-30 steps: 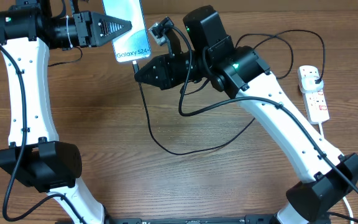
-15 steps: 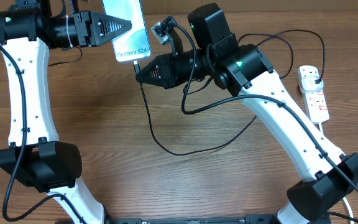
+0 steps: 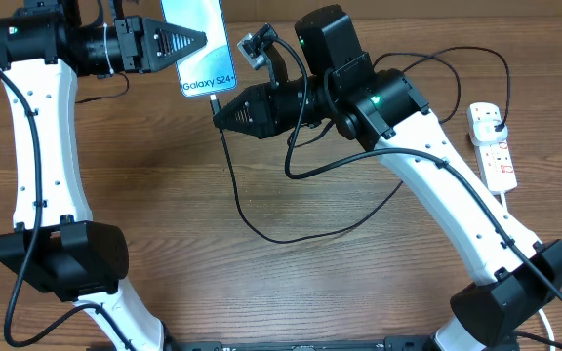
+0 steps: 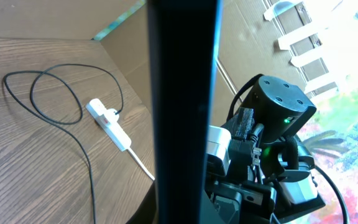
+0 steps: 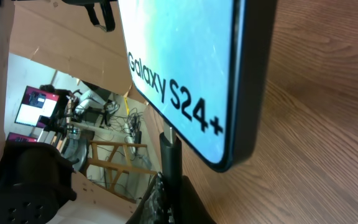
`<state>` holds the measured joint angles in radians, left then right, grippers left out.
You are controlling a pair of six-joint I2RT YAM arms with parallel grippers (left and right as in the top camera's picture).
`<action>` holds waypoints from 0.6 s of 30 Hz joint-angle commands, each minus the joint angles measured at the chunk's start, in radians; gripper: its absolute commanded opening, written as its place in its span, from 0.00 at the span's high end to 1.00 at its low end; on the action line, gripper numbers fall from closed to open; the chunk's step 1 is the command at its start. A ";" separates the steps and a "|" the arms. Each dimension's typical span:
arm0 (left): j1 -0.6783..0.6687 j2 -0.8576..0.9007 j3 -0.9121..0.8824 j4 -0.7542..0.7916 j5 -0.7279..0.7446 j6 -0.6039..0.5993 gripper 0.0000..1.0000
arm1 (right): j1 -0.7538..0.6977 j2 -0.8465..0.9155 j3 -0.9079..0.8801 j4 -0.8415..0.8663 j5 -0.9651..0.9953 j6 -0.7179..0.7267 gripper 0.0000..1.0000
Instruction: Plug charger to phone and switch on socket
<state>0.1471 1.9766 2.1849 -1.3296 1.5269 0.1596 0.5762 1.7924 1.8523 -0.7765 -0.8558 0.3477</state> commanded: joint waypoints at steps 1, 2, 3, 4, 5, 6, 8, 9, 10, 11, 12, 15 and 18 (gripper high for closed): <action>-0.002 -0.035 0.010 0.005 0.055 -0.012 0.96 | -0.003 -0.012 0.013 0.010 0.005 0.005 0.96; -0.002 -0.035 0.010 0.002 0.055 -0.011 0.96 | -0.002 -0.012 0.013 0.012 0.005 0.005 0.96; -0.002 -0.035 0.010 0.003 0.055 -0.011 0.96 | -0.003 -0.012 0.013 0.013 0.005 0.005 0.96; -0.002 -0.035 0.010 0.003 0.055 -0.011 0.96 | -0.003 -0.012 0.013 0.013 0.005 0.005 0.96; -0.002 -0.035 0.010 0.003 0.055 -0.011 0.96 | -0.003 -0.012 0.013 0.013 0.005 0.005 0.96; -0.002 -0.035 0.010 0.003 0.055 -0.011 0.96 | -0.003 -0.012 0.013 0.013 0.005 0.005 0.96; -0.002 -0.035 0.010 0.003 0.055 -0.010 0.96 | -0.002 -0.012 0.013 0.018 0.005 0.005 0.96; -0.002 -0.035 0.010 0.003 0.055 -0.011 0.96 | -0.002 -0.012 0.013 0.022 0.005 0.015 0.96; -0.002 -0.035 0.010 0.003 0.055 -0.011 0.96 | -0.002 -0.012 0.013 0.025 0.005 0.023 0.96; -0.002 -0.035 0.010 0.003 0.055 -0.011 0.96 | -0.002 -0.012 0.013 0.027 0.005 0.023 0.96; -0.002 -0.035 0.010 0.003 0.055 -0.011 0.96 | -0.002 -0.012 0.013 0.027 0.005 0.023 0.96; -0.002 -0.035 0.010 0.002 0.055 -0.018 0.96 | -0.002 -0.012 0.013 0.025 0.005 0.024 0.96; -0.002 -0.035 0.010 0.002 0.055 -0.018 0.96 | -0.002 -0.012 0.013 0.024 0.005 0.024 0.96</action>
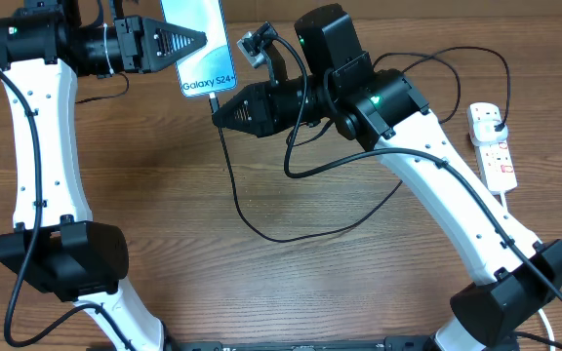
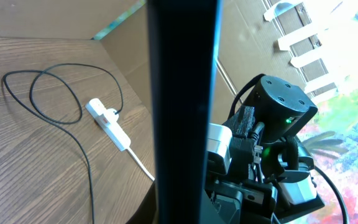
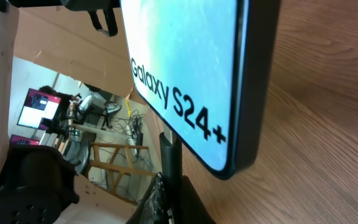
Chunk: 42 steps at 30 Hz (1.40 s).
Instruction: Plug charger to phone and switch on socket
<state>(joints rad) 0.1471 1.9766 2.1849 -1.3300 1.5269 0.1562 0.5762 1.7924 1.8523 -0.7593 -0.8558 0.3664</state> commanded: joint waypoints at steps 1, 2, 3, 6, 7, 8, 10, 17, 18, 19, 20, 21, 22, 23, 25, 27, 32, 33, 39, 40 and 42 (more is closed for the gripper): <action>-0.002 -0.035 0.010 0.000 0.055 -0.015 0.96 | -0.002 -0.012 0.013 0.007 0.005 0.005 0.96; -0.003 -0.035 0.010 -0.001 0.055 -0.016 0.96 | -0.003 -0.012 0.013 0.007 0.006 0.005 0.96; -0.003 -0.035 0.010 0.000 0.055 -0.025 0.96 | -0.003 -0.012 0.013 0.007 0.006 0.005 0.96; -0.003 -0.035 0.010 0.000 0.055 -0.030 0.96 | -0.002 -0.012 0.013 0.006 0.009 0.013 0.96; -0.003 -0.035 0.010 0.000 0.055 -0.030 0.96 | -0.002 -0.012 0.013 0.006 0.010 0.016 0.96; -0.003 -0.035 0.010 -0.001 0.055 -0.031 0.96 | -0.002 -0.012 0.013 0.006 0.010 0.027 0.96; -0.003 -0.035 0.010 -0.001 0.055 -0.031 0.96 | -0.002 -0.012 0.013 0.007 0.010 0.027 0.96; -0.003 -0.035 0.010 -0.001 0.055 -0.030 0.96 | -0.003 -0.012 0.013 0.023 0.009 0.027 0.96; -0.003 -0.035 0.010 0.000 0.055 -0.030 0.96 | -0.003 -0.012 0.013 0.030 0.009 0.031 0.96; -0.003 -0.035 0.010 0.000 0.055 -0.030 0.96 | -0.003 -0.012 0.013 0.033 0.009 0.031 0.96; -0.003 -0.035 0.010 -0.001 0.055 -0.030 0.96 | -0.003 -0.012 0.013 0.037 0.009 0.031 0.96; -0.003 -0.035 0.010 -0.001 0.055 -0.030 0.96 | -0.003 -0.012 0.013 0.038 0.009 0.031 0.96; -0.003 -0.035 0.010 -0.001 0.055 -0.030 0.96 | -0.003 -0.012 0.013 0.038 0.008 0.034 0.96; -0.004 -0.035 0.010 -0.001 0.055 -0.030 0.96 | -0.003 -0.012 0.013 0.041 0.009 0.051 0.96; -0.004 -0.035 0.010 -0.001 0.055 -0.030 0.96 | -0.003 -0.012 0.013 0.048 0.002 0.053 0.96; -0.004 -0.035 0.010 -0.001 0.055 -0.031 0.96 | -0.002 -0.012 0.013 0.051 0.001 0.054 0.96; -0.004 -0.035 0.010 -0.003 0.055 -0.031 0.96 | -0.003 -0.012 0.013 0.052 -0.003 0.057 0.96; -0.004 -0.035 0.010 -0.004 0.055 -0.031 0.96 | -0.003 -0.012 0.013 0.052 -0.003 0.057 0.96; -0.004 -0.035 0.010 -0.005 0.055 -0.030 0.96 | -0.003 -0.012 0.013 0.078 -0.001 0.057 0.96; -0.004 -0.035 0.010 -0.005 0.055 -0.030 0.96 | -0.003 -0.012 0.013 0.076 0.002 0.057 0.95; -0.004 -0.035 0.010 -0.004 0.050 -0.029 0.96 | -0.004 -0.012 0.013 0.066 0.003 0.056 0.84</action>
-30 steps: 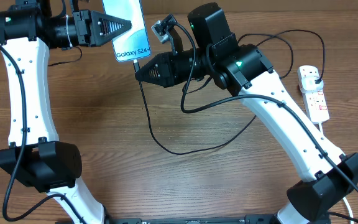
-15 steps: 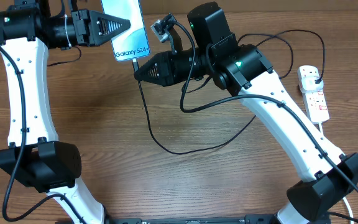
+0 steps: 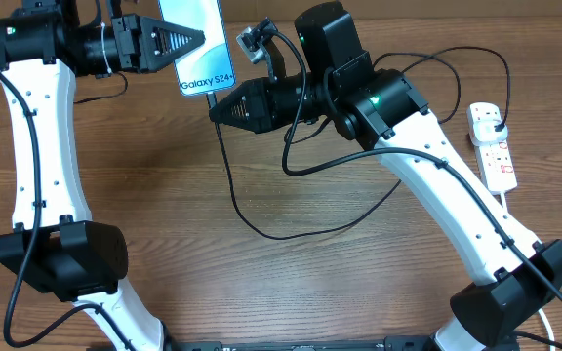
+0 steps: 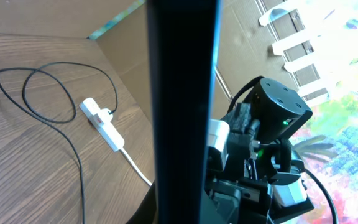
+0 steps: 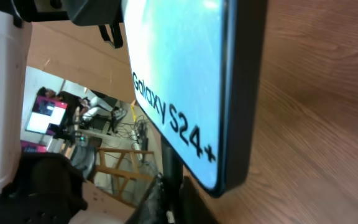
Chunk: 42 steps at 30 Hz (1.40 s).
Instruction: Plug charger to phone and switch on socket
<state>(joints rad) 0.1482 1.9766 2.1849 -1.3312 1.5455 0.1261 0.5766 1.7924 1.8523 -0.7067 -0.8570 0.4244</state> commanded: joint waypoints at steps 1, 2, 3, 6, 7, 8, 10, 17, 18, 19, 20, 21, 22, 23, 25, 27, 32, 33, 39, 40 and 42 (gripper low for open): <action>-0.005 -0.035 0.010 -0.003 -0.013 0.000 0.96 | -0.004 -0.012 0.013 0.000 0.003 -0.002 0.56; -0.005 -0.035 0.010 -0.019 -0.146 -0.034 0.96 | -0.005 -0.012 0.013 -0.024 0.003 -0.006 0.30; -0.005 -0.035 0.010 -0.041 -0.270 -0.061 0.96 | -0.005 -0.012 0.013 -0.052 0.003 -0.011 0.21; -0.013 -0.034 0.010 -0.095 -0.441 -0.062 0.96 | -0.005 -0.012 0.013 -0.116 0.064 -0.032 0.08; -0.019 -0.034 0.010 -0.117 -0.491 -0.062 0.96 | -0.005 -0.012 0.013 -0.153 0.117 -0.032 0.04; -0.027 -0.034 0.009 -0.137 -0.554 -0.062 0.96 | -0.005 -0.012 0.013 -0.190 0.172 -0.032 0.00; -0.069 -0.034 0.001 -0.183 -0.753 -0.062 0.96 | -0.005 -0.012 0.013 -0.287 0.304 -0.032 0.00; -0.241 -0.029 -0.275 -0.008 -0.895 -0.162 0.96 | -0.005 -0.012 0.013 -0.483 0.568 -0.032 0.00; -0.247 -0.026 -0.301 0.026 -0.895 -0.186 0.96 | -0.005 -0.012 0.013 -0.488 0.578 -0.032 0.00; -0.254 -0.017 -0.354 0.093 -0.895 -0.237 0.95 | -0.005 -0.012 0.013 -0.505 0.607 -0.032 0.00; -0.254 0.000 -0.402 0.149 -0.892 -0.300 0.96 | -0.005 -0.012 0.013 -0.521 0.625 -0.032 0.00; -0.254 0.013 -0.420 0.167 -0.891 -0.320 0.96 | -0.005 -0.012 0.013 -0.528 0.628 -0.032 0.00; -0.254 0.027 -0.441 0.188 -0.887 -0.343 0.96 | -0.005 -0.012 0.013 -0.534 0.628 -0.032 0.00; -0.254 0.048 -0.462 0.209 -0.871 -0.352 0.96 | -0.005 -0.012 0.013 -0.538 0.628 -0.032 0.00; -0.254 0.100 -0.483 0.234 -0.832 -0.351 0.96 | -0.005 -0.012 0.013 -0.544 0.629 -0.032 0.00; -0.254 0.164 -0.483 0.240 -0.813 -0.337 0.95 | -0.005 -0.012 0.013 -0.546 0.629 -0.032 0.00; -0.254 0.294 -0.483 0.277 -0.826 -0.307 0.96 | -0.005 -0.012 0.013 -0.553 0.637 -0.033 0.00; -0.254 0.308 -0.483 0.286 -0.842 -0.306 0.95 | -0.005 -0.012 0.013 -0.556 0.640 -0.033 0.00; -0.254 0.322 -0.483 0.285 -1.047 -0.306 0.75 | -0.008 -0.012 0.013 -0.563 0.656 -0.035 0.00; -0.254 0.322 -0.483 0.284 -1.091 -0.306 0.72 | -0.009 -0.012 0.013 -0.568 0.659 -0.035 0.00; -0.254 0.322 -0.483 0.285 -1.136 -0.306 0.66 | -0.010 -0.012 0.013 -0.575 0.661 -0.035 0.00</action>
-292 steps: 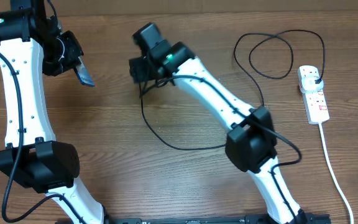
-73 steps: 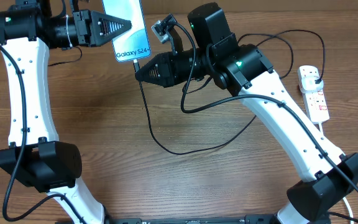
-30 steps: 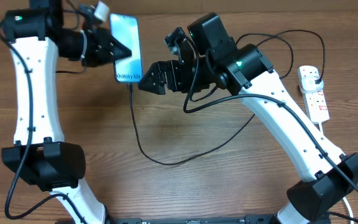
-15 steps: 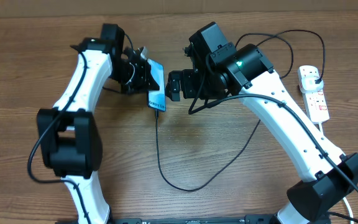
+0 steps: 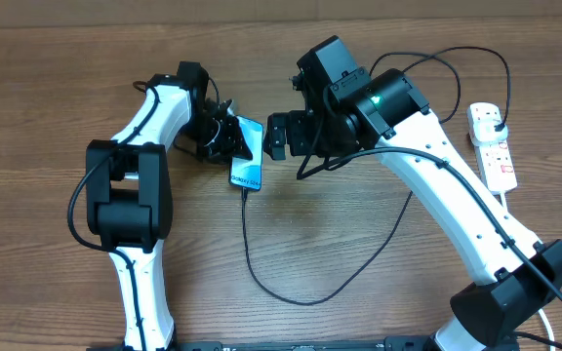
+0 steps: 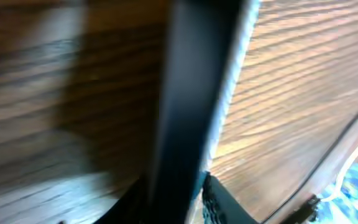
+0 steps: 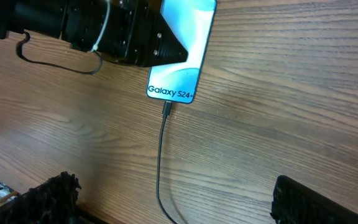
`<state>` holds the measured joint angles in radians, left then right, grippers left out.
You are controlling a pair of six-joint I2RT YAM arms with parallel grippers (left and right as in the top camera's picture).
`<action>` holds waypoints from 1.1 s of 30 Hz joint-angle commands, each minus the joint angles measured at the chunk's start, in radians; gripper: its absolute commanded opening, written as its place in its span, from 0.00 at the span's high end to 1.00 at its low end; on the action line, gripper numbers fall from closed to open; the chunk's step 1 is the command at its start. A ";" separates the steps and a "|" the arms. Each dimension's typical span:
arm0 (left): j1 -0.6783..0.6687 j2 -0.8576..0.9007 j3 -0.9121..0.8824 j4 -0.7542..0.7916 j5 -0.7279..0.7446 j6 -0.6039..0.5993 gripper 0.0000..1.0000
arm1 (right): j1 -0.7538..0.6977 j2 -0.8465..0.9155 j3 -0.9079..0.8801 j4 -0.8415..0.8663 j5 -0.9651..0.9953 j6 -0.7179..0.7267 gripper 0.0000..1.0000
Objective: Plug charger to phone and switch on socket
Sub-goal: 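Lower the phone flat onto the table with the left gripper and release, then move the right gripper over the white power strip's switch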
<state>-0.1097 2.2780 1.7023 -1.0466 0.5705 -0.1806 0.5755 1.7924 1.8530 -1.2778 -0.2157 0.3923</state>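
The phone (image 5: 247,164), its screen lit and reading "Galaxy S24+" (image 7: 180,53), lies near the table surface at centre left. My left gripper (image 5: 224,144) is shut on its left side; its own view shows only the phone's dark edge (image 6: 191,106), blurred. The black charger cable (image 7: 161,155) is plugged into the phone's bottom end (image 5: 245,191). My right gripper (image 5: 286,136) hovers just right of the phone, wide open, fingers (image 7: 316,202) far apart with nothing between them. The white socket strip (image 5: 491,146) lies at the far right with a plug in it.
The black cable (image 5: 291,297) loops from the phone down across the middle of the wooden table (image 5: 66,273) and back up toward the socket strip. A white lead runs from the strip toward the front right.
The phone has come down from high at the back to the table, still in my left gripper. My right gripper has let go of the charger plug and now stands open beside the phone.
At each earlier moment my left gripper held the phone up at the back while my right gripper held the charger plug at the phone's bottom edge. Now the cable sits in the phone, the phone is low at the table, and the right gripper is open.
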 commanded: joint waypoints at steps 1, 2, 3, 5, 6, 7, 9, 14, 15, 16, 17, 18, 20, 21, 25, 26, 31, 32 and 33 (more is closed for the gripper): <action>0.004 0.020 0.000 0.000 -0.180 0.001 0.60 | -0.009 -0.012 0.012 -0.010 0.034 -0.003 0.00; 0.004 0.020 0.000 0.000 -0.204 0.001 0.53 | -0.009 -0.012 0.012 -0.015 0.052 -0.003 0.00; 0.004 0.020 0.000 -0.002 -0.220 0.001 0.44 | -0.011 -0.012 0.012 -0.019 0.057 0.000 0.00; 0.006 0.020 0.001 -0.018 -0.246 0.001 0.34 | -0.031 -0.012 0.012 -0.041 0.059 0.001 0.00; 0.011 0.018 0.002 -0.032 -0.282 -0.004 0.21 | -0.061 -0.012 0.012 -0.064 0.058 0.001 0.00; 0.014 0.016 0.003 -0.040 -0.305 -0.008 0.15 | -0.086 -0.012 0.012 -0.080 0.059 0.001 0.00; 0.027 0.013 0.026 -0.079 -0.395 -0.053 0.00 | -0.193 -0.012 0.012 -0.126 0.059 0.000 0.00; 0.051 -0.080 0.126 -0.138 -0.424 -0.098 0.00 | -0.436 -0.012 0.012 -0.185 0.135 0.001 0.00; 0.055 -0.155 0.157 -0.131 -0.425 -0.102 0.00 | -0.538 -0.012 0.012 -0.191 0.161 0.001 0.00; 0.056 -0.213 0.172 -0.116 -0.425 -0.106 0.00 | -0.589 -0.012 0.012 -0.190 0.181 0.001 0.00; 0.057 -0.279 0.180 -0.096 -0.430 -0.110 0.00 | -0.636 -0.011 0.012 -0.189 0.191 0.003 0.00; 0.057 -0.375 0.180 -0.062 -0.470 -0.124 0.00 | -0.721 -0.007 0.012 -0.183 0.204 0.005 0.00; 0.057 -0.470 0.180 -0.023 -0.529 -0.122 0.00 | -0.802 -0.001 0.011 -0.169 0.208 0.005 0.00; 0.057 -0.506 0.180 -0.009 -0.555 -0.122 0.00 | -0.845 0.003 0.009 -0.156 0.208 0.005 0.00; 0.057 -0.630 0.180 0.003 -0.581 -0.122 0.00 | -0.999 0.005 -0.028 -0.067 0.198 0.004 0.00; 0.057 -0.639 0.180 0.003 -0.581 -0.122 0.00 | -1.026 0.005 -0.027 -0.055 0.185 0.004 0.00; 0.057 -0.637 0.180 0.003 -0.581 -0.122 0.00 | -1.085 0.005 -0.083 0.037 0.311 -0.050 0.00; 0.057 -0.633 0.180 0.002 -0.581 -0.122 0.00 | -1.087 0.007 -0.106 0.065 0.348 -0.049 0.00; 0.057 -0.631 0.180 0.001 -0.581 -0.122 0.00 | -1.090 0.007 -0.153 0.118 0.396 -0.050 0.00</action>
<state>-0.0517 1.6344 1.8889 -1.0451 0.0097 -0.2897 -0.5091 1.7977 1.7718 -1.2110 0.0547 0.3676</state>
